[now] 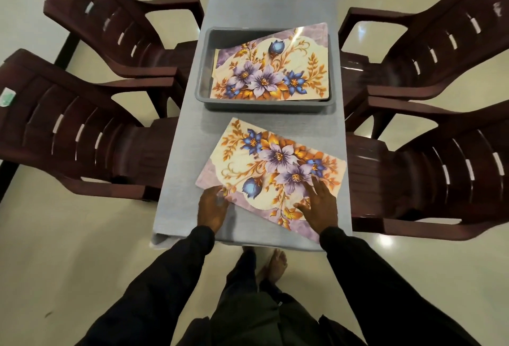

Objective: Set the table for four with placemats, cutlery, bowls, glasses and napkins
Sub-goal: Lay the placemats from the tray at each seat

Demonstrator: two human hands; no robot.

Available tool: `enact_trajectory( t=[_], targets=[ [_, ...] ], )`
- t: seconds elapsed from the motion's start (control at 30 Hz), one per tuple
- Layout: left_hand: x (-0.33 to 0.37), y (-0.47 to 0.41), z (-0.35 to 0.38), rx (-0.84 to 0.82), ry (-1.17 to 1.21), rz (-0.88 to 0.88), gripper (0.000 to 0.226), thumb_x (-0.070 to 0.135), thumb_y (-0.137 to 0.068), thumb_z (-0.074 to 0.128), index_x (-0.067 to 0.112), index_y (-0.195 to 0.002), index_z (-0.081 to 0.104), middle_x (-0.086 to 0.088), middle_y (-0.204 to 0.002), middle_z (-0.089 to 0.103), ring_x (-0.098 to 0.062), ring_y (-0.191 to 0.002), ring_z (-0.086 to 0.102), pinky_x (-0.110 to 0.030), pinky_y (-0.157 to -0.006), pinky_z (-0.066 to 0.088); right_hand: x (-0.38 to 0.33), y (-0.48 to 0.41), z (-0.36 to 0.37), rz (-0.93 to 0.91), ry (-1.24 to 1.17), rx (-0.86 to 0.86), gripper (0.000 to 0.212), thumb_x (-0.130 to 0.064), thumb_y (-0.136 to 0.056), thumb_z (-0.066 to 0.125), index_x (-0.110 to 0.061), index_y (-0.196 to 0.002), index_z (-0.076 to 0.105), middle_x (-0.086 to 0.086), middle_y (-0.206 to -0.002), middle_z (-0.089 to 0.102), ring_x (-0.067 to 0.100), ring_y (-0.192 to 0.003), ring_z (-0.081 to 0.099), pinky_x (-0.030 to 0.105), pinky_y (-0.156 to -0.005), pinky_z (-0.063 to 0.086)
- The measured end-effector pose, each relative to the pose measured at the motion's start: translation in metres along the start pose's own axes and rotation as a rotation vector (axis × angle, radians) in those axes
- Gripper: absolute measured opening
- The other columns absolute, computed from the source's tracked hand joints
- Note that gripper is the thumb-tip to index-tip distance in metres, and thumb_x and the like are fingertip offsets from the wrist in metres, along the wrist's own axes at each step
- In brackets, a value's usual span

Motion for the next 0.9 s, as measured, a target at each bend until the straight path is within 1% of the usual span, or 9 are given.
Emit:
enact_trajectory(
  t=[0.1,0.17,0.23,0.33,0.43,0.6,0.7,0.8,0.9],
  targets=[
    [0.011,0.005,0.043,-0.151,-0.154,0.092,0.07,0.044,-0.092,0.072,0.014,-0.149,0.043,-0.007,-0.155,0.044,-0.027,-0.142,0.04,-0.04,-0.117,0.036,-0.004,0.019,0.007,0.122,0.023,0.042,0.083,-0.047,-0.081,0.081,-0.017,-0.15,0.046,0.013,-0.157,0.043,0.04,-0.141,0.043,0.057,-0.102,0.044],
    [0.021,0.009,0.073,-0.238,-0.339,0.178,0.094,0.053,-0.092,0.067,0.007,-0.159,0.02,-0.015,-0.168,0.018,-0.034,-0.155,0.015,-0.043,-0.127,0.016,-0.009,0.03,0.009,0.161,0.053,0.062,0.078,-0.045,-0.083,0.079,-0.015,-0.148,0.048,0.016,-0.153,0.047,0.042,-0.134,0.049,0.056,-0.096,0.048],
    [0.029,0.014,0.096,-0.296,-0.491,0.175,0.112,0.065,-0.091,0.06,0.003,-0.161,-0.002,-0.021,-0.168,-0.009,-0.037,-0.156,-0.009,-0.044,-0.127,-0.002,-0.011,0.039,0.011,0.179,0.11,0.079,0.068,-0.044,-0.086,0.075,-0.015,-0.143,0.051,0.017,-0.148,0.051,0.041,-0.127,0.053,0.053,-0.091,0.051],
    [0.034,0.013,0.117,-0.335,-0.621,0.133,0.126,0.077,-0.085,0.054,0.001,-0.157,-0.016,-0.027,-0.162,-0.026,-0.041,-0.152,-0.024,-0.047,-0.123,-0.01,-0.004,0.053,0.017,0.181,0.141,0.071,0.059,-0.04,-0.092,0.067,-0.018,-0.144,0.05,0.017,-0.149,0.049,0.039,-0.127,0.05,0.05,-0.095,0.049],
    [0.039,0.005,0.123,-0.378,-0.693,0.181,0.135,0.082,-0.08,0.055,0.0,-0.156,-0.019,-0.028,-0.16,-0.031,-0.043,-0.15,-0.027,-0.048,-0.122,-0.013,0.011,0.069,0.032,0.107,0.132,0.032,0.057,-0.04,-0.099,0.059,-0.018,-0.15,0.046,0.017,-0.154,0.045,0.041,-0.139,0.045,0.052,-0.111,0.042],
    [0.054,-0.025,0.121,-0.492,-0.725,0.375,0.134,0.073,-0.078,0.069,0.004,-0.159,-0.013,-0.024,-0.163,-0.025,-0.04,-0.152,-0.023,-0.051,-0.127,-0.003,0.035,0.091,0.024,-0.144,0.113,0.051,0.061,-0.03,-0.082,0.084,-0.018,-0.137,0.062,0.017,-0.142,0.058,0.039,-0.128,0.057,0.052,-0.104,0.048],
    [0.064,-0.045,0.122,-0.558,-0.76,0.465,0.131,0.066,-0.08,0.073,0.006,-0.16,-0.01,-0.022,-0.165,-0.024,-0.037,-0.153,-0.022,-0.048,-0.127,-0.002,0.044,0.098,0.022,-0.304,0.146,0.057,0.058,-0.033,-0.095,0.069,-0.021,-0.148,0.05,0.013,-0.163,0.033,0.035,-0.149,0.032,0.052,-0.121,0.028],
    [0.077,-0.05,0.124,-0.577,-0.799,0.541,0.123,0.058,-0.084,0.074,0.005,-0.161,-0.005,-0.02,-0.167,-0.016,-0.035,-0.155,-0.016,-0.048,-0.128,0.001,0.044,0.102,0.03,-0.297,0.157,0.04,0.063,-0.035,-0.101,0.059,-0.024,-0.158,0.034,0.011,-0.169,0.016,0.034,-0.155,0.015,0.055,-0.124,0.02],
    [0.081,-0.034,0.127,-0.57,-0.776,0.583,0.105,0.052,-0.094,0.064,0.005,-0.161,-0.002,-0.012,-0.168,-0.014,-0.028,-0.157,-0.011,-0.046,-0.128,0.006,0.036,0.107,0.031,-0.193,0.135,0.053,0.067,-0.029,-0.097,0.066,-0.024,-0.157,0.036,0.013,-0.167,0.021,0.036,-0.154,0.018,0.056,-0.121,0.027]
  ],
)
Point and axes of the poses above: each hand's wrist, its own y-axis away from the middle knuckle, its own z-axis out of the palm, x = y × z, the point moved 5 cm from there along -y, towards the middle knuckle
